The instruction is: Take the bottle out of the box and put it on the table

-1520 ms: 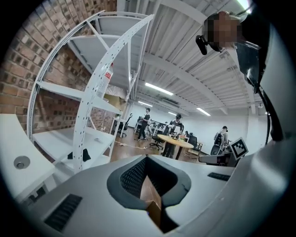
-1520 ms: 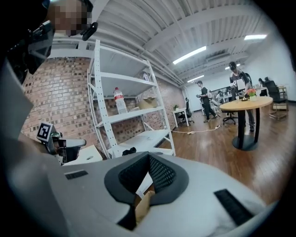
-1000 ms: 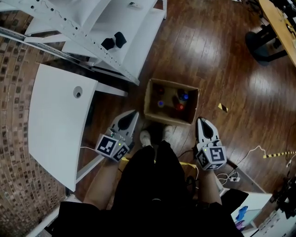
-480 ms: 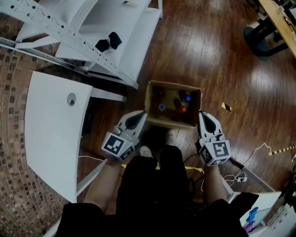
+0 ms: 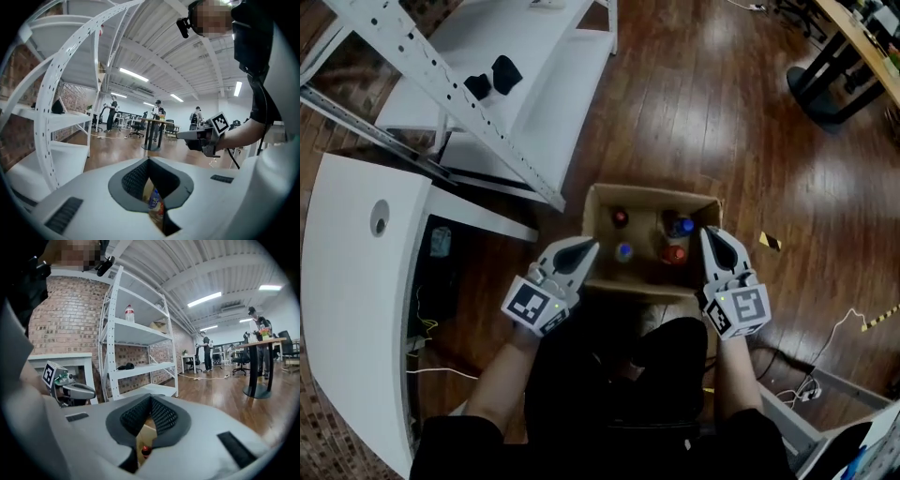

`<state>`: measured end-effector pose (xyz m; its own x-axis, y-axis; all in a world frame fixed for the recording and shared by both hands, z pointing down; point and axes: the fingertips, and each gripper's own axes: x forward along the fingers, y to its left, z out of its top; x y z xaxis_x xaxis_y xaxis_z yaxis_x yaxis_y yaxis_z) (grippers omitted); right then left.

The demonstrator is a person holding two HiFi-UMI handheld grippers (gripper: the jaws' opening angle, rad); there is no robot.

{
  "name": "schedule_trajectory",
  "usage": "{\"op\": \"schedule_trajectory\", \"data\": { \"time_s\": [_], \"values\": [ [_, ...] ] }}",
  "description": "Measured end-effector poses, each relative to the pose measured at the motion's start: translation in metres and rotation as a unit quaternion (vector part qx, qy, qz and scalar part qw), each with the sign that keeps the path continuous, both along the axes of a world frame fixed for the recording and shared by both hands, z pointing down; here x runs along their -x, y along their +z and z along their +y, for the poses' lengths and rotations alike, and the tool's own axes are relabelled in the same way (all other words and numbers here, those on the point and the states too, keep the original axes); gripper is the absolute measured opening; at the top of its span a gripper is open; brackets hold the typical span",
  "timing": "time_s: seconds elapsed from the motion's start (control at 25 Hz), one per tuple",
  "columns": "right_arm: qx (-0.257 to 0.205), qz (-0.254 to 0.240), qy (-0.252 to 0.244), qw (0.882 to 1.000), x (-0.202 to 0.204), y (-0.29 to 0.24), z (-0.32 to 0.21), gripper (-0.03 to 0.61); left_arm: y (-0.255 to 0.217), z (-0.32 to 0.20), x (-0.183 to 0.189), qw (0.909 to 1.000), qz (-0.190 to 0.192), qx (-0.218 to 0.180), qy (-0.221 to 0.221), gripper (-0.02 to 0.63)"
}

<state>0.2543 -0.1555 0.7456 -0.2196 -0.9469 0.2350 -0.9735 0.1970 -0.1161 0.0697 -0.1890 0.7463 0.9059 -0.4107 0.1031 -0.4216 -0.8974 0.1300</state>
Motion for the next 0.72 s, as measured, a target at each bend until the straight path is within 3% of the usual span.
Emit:
{"op": "schedule_trajectory", "data": {
  "time_s": [0.2, 0.32, 0.6, 0.72],
  "values": [
    [-0.040, 0.048, 0.007, 0.998, -0.007, 0.052, -0.017, 0.003, 0.063, -0.020, -0.014, 0.9985, 0.040, -0.028, 0.025, 0.005],
    [-0.041, 0.073, -0.011, 0.996, 0.005, 0.085, -0.018, 0.003, 0.099, -0.024, -0.009, 0.9981, 0.052, -0.020, 0.026, 0.005],
    [-0.052, 0.065, -0.034, 0.996, 0.033, 0.084, -0.027, 0.003, 0.153, -0.027, -0.019, 0.9979, 0.009, -0.013, 0.063, 0.005],
    [-0.060, 0.057, -0.035, 0.996, 0.035, 0.082, -0.034, 0.003, 0.174, -0.027, -0.026, 0.9962, -0.027, -0.002, 0.082, 0.005]
  ]
}}
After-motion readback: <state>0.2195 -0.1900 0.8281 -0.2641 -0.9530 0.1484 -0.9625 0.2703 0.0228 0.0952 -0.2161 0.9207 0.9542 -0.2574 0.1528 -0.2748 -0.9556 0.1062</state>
